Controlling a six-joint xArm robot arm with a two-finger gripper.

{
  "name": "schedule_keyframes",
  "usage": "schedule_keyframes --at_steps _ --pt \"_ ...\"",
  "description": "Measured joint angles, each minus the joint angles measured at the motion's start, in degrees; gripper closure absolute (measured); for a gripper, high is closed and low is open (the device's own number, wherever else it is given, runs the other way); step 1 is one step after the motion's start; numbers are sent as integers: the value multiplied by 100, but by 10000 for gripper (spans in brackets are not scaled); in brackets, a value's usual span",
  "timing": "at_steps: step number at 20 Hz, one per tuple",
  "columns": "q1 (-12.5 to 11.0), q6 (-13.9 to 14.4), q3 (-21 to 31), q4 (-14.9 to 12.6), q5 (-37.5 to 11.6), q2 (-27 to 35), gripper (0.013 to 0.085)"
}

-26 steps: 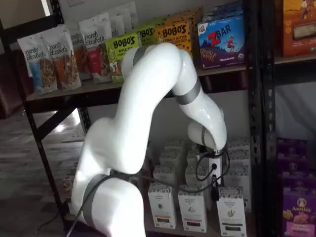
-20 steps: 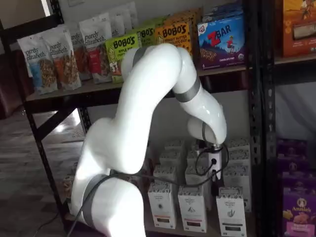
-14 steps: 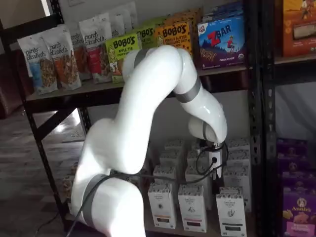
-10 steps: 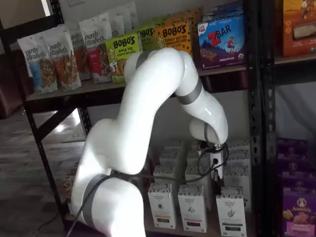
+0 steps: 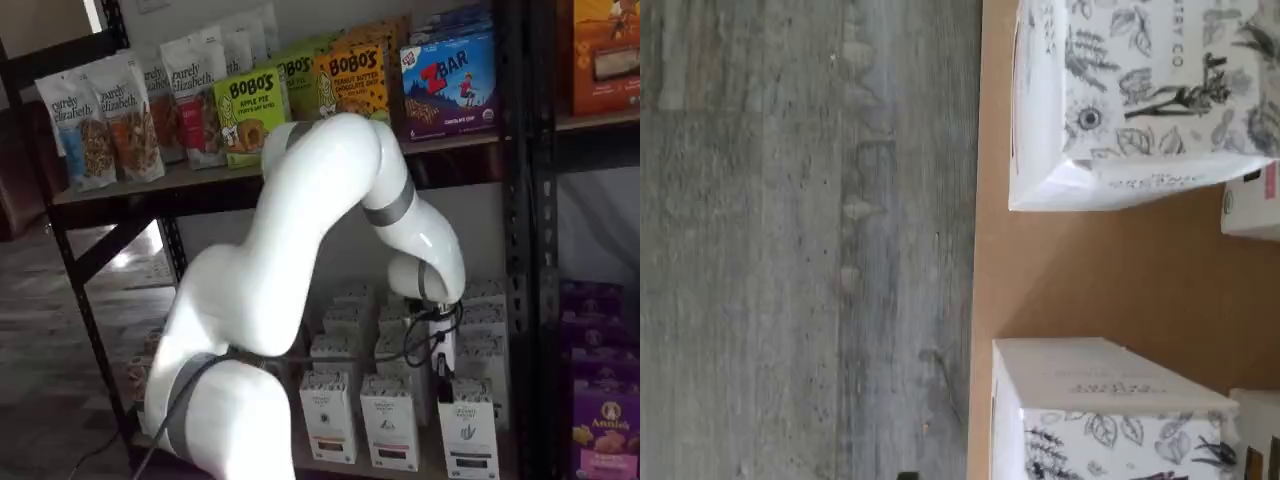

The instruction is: Pick up the white box with a green strip in the middle, on the bottom shelf, the sixth box from the left

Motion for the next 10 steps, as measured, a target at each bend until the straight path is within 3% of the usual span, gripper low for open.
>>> schedule_keyframes --at_steps 10 --pt "-35 139 -481 -201 -87 496 130"
